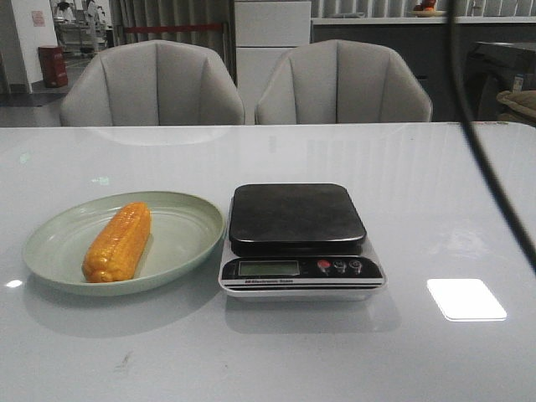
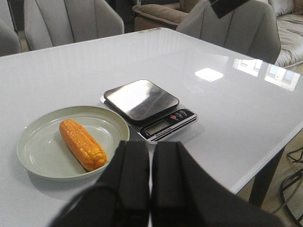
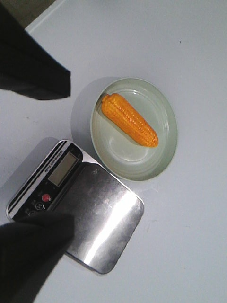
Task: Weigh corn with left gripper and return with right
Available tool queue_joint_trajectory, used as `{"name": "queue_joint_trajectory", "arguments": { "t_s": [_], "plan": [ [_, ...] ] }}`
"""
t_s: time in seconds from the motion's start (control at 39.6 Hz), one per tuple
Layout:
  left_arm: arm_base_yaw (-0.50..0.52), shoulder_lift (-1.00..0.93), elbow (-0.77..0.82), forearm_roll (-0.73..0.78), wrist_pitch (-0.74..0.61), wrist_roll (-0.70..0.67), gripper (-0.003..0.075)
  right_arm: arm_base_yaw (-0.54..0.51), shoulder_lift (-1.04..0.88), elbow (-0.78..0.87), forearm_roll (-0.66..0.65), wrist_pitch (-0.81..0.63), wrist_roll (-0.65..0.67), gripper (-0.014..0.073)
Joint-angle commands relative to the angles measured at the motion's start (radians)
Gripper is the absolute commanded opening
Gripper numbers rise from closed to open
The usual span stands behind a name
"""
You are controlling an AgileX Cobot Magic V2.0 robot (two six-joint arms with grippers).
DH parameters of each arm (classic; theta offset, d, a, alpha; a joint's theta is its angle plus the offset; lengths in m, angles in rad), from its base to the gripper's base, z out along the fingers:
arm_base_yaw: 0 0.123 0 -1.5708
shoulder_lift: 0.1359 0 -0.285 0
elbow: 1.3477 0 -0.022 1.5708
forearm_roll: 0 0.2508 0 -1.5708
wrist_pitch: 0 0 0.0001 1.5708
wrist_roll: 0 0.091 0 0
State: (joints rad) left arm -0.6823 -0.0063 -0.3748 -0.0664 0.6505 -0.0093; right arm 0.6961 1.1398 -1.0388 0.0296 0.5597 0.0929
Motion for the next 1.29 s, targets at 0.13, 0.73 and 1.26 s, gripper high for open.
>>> {"name": "queue_joint_trajectory", "arguments": {
  "t_s": [0.13, 0.73, 1.26],
  "plan": [
    [-0.005, 0.0, -0.024, -0.003, -0.086, -0.001, 0.0124, -0.005, -0.286, 0.262, -0.02, -0.207, -0.011, 0.059],
    [-0.005, 0.0, -0.024, -0.003, -0.086, -0.001, 0.0125, -0.005, -1.033, 0.681, -0.038, -0.264, -0.011, 0.059],
    [-0.005, 0.0, -0.024, -0.003, -0.086, -0.001, 0.0125, -0.005, -1.091, 0.881, -0.046, -0.466, -0.011, 0.0313]
  ]
}}
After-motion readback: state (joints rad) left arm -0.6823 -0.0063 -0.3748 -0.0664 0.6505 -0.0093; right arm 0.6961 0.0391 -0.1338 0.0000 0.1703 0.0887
